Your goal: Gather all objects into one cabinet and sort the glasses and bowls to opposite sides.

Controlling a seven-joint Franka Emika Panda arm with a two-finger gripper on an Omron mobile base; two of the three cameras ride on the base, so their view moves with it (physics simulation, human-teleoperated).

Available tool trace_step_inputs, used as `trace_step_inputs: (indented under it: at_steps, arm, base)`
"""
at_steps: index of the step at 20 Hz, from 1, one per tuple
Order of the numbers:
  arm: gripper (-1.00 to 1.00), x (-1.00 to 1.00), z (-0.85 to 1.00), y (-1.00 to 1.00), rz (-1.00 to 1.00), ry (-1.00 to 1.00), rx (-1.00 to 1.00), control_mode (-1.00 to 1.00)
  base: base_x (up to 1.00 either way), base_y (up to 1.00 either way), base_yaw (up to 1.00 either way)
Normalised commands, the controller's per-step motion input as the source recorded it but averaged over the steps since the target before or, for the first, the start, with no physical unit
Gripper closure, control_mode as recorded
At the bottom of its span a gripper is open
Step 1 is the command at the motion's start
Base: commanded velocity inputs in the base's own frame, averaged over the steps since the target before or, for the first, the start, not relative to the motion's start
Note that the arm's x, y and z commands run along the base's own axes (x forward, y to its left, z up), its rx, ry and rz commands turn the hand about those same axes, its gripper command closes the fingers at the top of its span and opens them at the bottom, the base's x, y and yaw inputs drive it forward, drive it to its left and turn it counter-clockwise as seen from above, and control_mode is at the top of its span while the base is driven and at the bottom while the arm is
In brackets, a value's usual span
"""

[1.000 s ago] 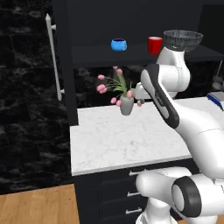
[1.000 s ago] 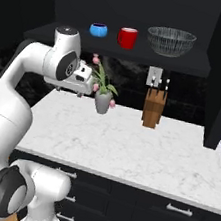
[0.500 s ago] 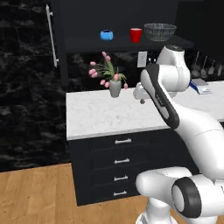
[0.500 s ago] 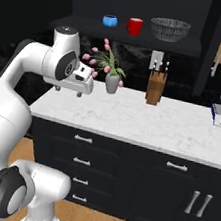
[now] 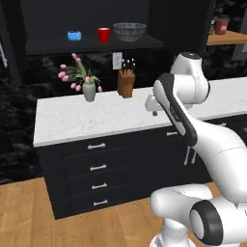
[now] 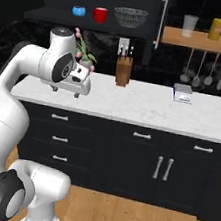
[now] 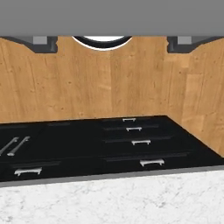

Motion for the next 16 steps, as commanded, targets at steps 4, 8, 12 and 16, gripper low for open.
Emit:
trace_step_inputs:
  at_steps: [4,8,12,16]
  arm:
    - [-1.00,0.00,0.00,0.00,0.00,0.00,0.00,1.00]
    - [-1.00,0.00,0.00,0.00,0.00,0.00,0.00,1.00]
    - [-1.00,0.00,0.00,0.00,0.00,0.00,0.00,1.00]
    - [-1.00,0.00,0.00,0.00,0.00,0.00,0.00,1.00]
  base:
    - [-0.24,-0.68,-0.29]
    - [-0.14,-0.75,-0.33]
    - [-0.08,-0.77,-0.38]
    - [-0.01,-0.76,-0.42]
